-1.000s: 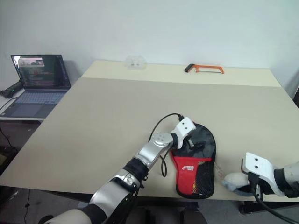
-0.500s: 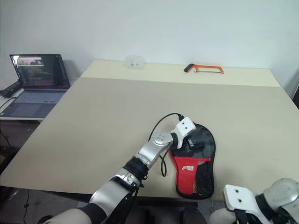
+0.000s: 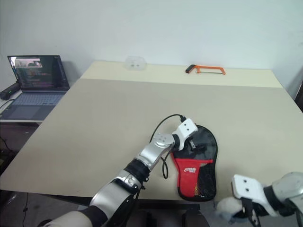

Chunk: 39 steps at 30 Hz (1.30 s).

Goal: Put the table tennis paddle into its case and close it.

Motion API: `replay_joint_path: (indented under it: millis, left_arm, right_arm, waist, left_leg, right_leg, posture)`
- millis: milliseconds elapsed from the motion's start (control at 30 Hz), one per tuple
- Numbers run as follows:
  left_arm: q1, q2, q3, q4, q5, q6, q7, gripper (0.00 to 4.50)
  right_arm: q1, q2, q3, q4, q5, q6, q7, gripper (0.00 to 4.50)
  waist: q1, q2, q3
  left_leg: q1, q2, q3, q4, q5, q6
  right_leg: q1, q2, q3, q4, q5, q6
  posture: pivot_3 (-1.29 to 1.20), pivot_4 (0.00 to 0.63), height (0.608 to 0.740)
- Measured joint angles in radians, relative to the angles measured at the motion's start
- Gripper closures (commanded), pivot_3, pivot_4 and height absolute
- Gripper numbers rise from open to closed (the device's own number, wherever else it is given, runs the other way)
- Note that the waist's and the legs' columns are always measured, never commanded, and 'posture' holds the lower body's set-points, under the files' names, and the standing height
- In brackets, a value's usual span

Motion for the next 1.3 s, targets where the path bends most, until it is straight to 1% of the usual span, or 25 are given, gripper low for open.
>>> replay_joint_path:
  millis: [133, 233, 333, 367, 467, 500, 533, 667, 700, 833, 900, 1067, 1133, 1233, 1300]
  left_arm:
    - [0.000, 0.000, 0.000, 0.000, 0.000, 0.000, -0.001, 0.00]
    - [0.000, 0.001, 0.000, 0.000, 0.001, 0.000, -0.001, 0.00]
    - [0.000, 0.002, 0.000, 0.001, 0.001, 0.000, 0.002, 0.00]
    - [-0.001, 0.002, 0.000, 0.001, 0.002, 0.000, 0.002, 0.00]
    - [-0.006, 0.000, 0.000, 0.006, 0.002, 0.000, 0.002, 0.00]
    - [-0.008, 0.000, 0.000, 0.007, 0.003, 0.000, 0.002, 0.00]
    - [-0.009, 0.000, 0.000, 0.008, 0.003, 0.001, 0.002, 0.00]
    - [-0.011, 0.001, 0.000, 0.009, 0.002, 0.001, 0.002, 0.00]
    - [-0.011, 0.002, 0.000, 0.009, 0.002, 0.001, 0.002, 0.00]
    - [-0.009, 0.038, 0.014, -0.017, -0.007, 0.023, -0.024, 0.00]
    - [0.004, 0.089, 0.015, -0.067, -0.019, 0.052, -0.084, 0.00]
    - [0.063, 0.247, 0.043, -0.269, -0.094, 0.220, -0.263, 0.00]
    - [0.093, 0.347, 0.049, -0.373, -0.126, 0.260, -0.337, 0.00]
    - [0.100, 0.477, 0.102, -0.433, -0.153, 0.305, -0.383, 0.00]
    - [0.103, 0.559, 0.146, -0.454, -0.168, 0.326, -0.397, 0.00]
  right_arm:
    - [-0.037, 0.002, -0.069, 0.063, 0.005, 0.002, -0.002, 3.94]
    - [-0.043, 0.003, -0.067, 0.086, -0.003, 0.002, -0.008, 3.94]
    - [-0.089, 0.009, -0.032, 0.105, -0.023, 0.002, -0.043, 3.94]
    - [-0.109, 0.013, -0.010, 0.110, -0.035, 0.002, -0.058, 3.20]
    - [-0.204, 0.047, 0.064, 0.156, -0.055, 0.024, -0.116, 2.33]
    - [-0.236, 0.057, 0.078, 0.173, -0.064, 0.030, -0.134, 1.87]
    - [-0.257, 0.059, 0.085, 0.184, -0.071, 0.037, -0.145, 1.58]
    - [-0.299, 0.055, 0.100, 0.205, -0.074, 0.057, -0.150, 0.17]
    - [-0.296, 0.046, 0.100, 0.205, -0.071, 0.063, -0.141, 0.02]
    - [-0.271, 0.010, 0.066, 0.190, -0.018, 0.084, -0.066, 0.02]
    - [-0.278, 0.000, 0.041, 0.189, 0.014, 0.090, -0.035, 0.02]
    - [-0.343, -0.043, 0.011, 0.274, 0.039, 0.051, 0.045, 0.02]
    - [-0.432, -0.025, 0.008, 0.326, 0.052, 0.034, 0.045, 0.02]
    - [-0.534, -0.018, -0.020, 0.403, 0.079, 0.031, 0.041, 0.02]
    - [-0.578, -0.018, -0.014, 0.459, 0.076, 0.018, 0.045, 0.02]
  waist:
    - [0.000, 0.000, 0.000]
    - [0.000, 0.000, 0.000]
    - [-0.001, 0.000, 0.000]
    - [-0.002, 0.000, 0.000]
    - [-0.001, 0.000, 0.000]
    - [-0.001, 0.000, 0.000]
    - [-0.001, 0.000, 0.000]
    - [0.000, 0.000, 0.000]
    - [0.000, 0.000, 0.000]
    - [-0.007, 0.000, 0.000]
    - [-0.013, 0.000, 0.000]
    - [-0.023, 0.002, 0.001]
    - [-0.030, 0.004, 0.008]
    - [-0.030, 0.004, 0.017]
    - [-0.024, 0.003, 0.019]
  left_leg:
    - [0.000, 0.000, 0.000, 0.000, 0.000, 0.000]
    - [0.000, 0.000, 0.000, 0.000, 0.000, 0.000]
    - [0.001, 0.000, 0.000, 0.000, 0.000, 0.000]
    - [0.001, 0.000, 0.000, 0.000, 0.000, 0.000]
    - [0.000, 0.000, 0.001, 0.000, 0.000, 0.000]
    - [0.000, 0.000, 0.001, 0.000, 0.000, 0.000]
    - [0.000, 0.000, 0.001, 0.000, 0.000, 0.000]
    - [0.000, 0.000, 0.001, 0.000, 0.000, 0.000]
    - [0.000, 0.000, 0.001, 0.000, 0.000, 0.000]
    - [0.001, 0.001, 0.001, -0.001, 0.000, 0.000]
    - [0.001, 0.001, 0.001, -0.001, 0.000, 0.000]
    - [0.002, 0.002, 0.001, -0.002, 0.000, 0.000]
    - [0.001, 0.002, 0.002, -0.002, 0.000, 0.000]
    - [0.000, 0.002, 0.002, -0.003, 0.000, 0.000]
    - [-0.004, 0.002, 0.002, -0.003, 0.000, 0.000]
  right_leg:
    - [0.000, 0.000, 0.000, 0.000, 0.000, 0.000]
    - [0.000, 0.000, 0.001, 0.000, 0.000, 0.000]
    - [0.000, 0.000, 0.001, 0.000, 0.000, 0.000]
    - [0.000, 0.000, 0.001, 0.000, 0.000, 0.000]
    - [0.000, 0.000, 0.002, 0.000, 0.001, 0.001]
    - [0.000, 0.000, 0.002, 0.000, 0.001, 0.001]
    - [0.000, 0.000, 0.002, 0.000, 0.001, 0.001]
    - [0.000, 0.000, 0.002, 0.000, 0.001, 0.001]
    - [-0.001, 0.000, 0.002, 0.000, 0.001, 0.001]
    - [-0.001, 0.001, 0.003, 0.002, 0.001, 0.001]
    - [-0.001, 0.001, 0.003, 0.002, 0.000, 0.001]
    - [-0.002, 0.001, 0.003, 0.003, 0.000, 0.000]
    - [-0.004, 0.002, 0.004, 0.004, 0.000, -0.001]
    - [-0.005, 0.001, 0.004, 0.004, 0.000, -0.001]
    - [-0.008, 0.001, 0.003, 0.004, 0.000, -0.002]
  posture:
    - [0.00, 0.150, 0.740]
    - [0.00, 0.150, 0.740]
    - [0.00, 0.150, 0.740]
    - [0.00, 0.150, 0.740]
    - [0.00, 0.150, 0.740]
    - [0.00, 0.150, 0.740]
    - [0.00, 0.150, 0.740]
    - [0.00, 0.150, 0.740]
    - [0.00, 0.150, 0.740]
    - [0.00, 0.150, 0.740]
    - [0.00, 0.150, 0.740]
    - [0.00, 0.150, 0.740]
    - [0.00, 0.150, 0.740]
    - [0.00, 0.150, 0.740]
    - [0.00, 0.150, 0.740]
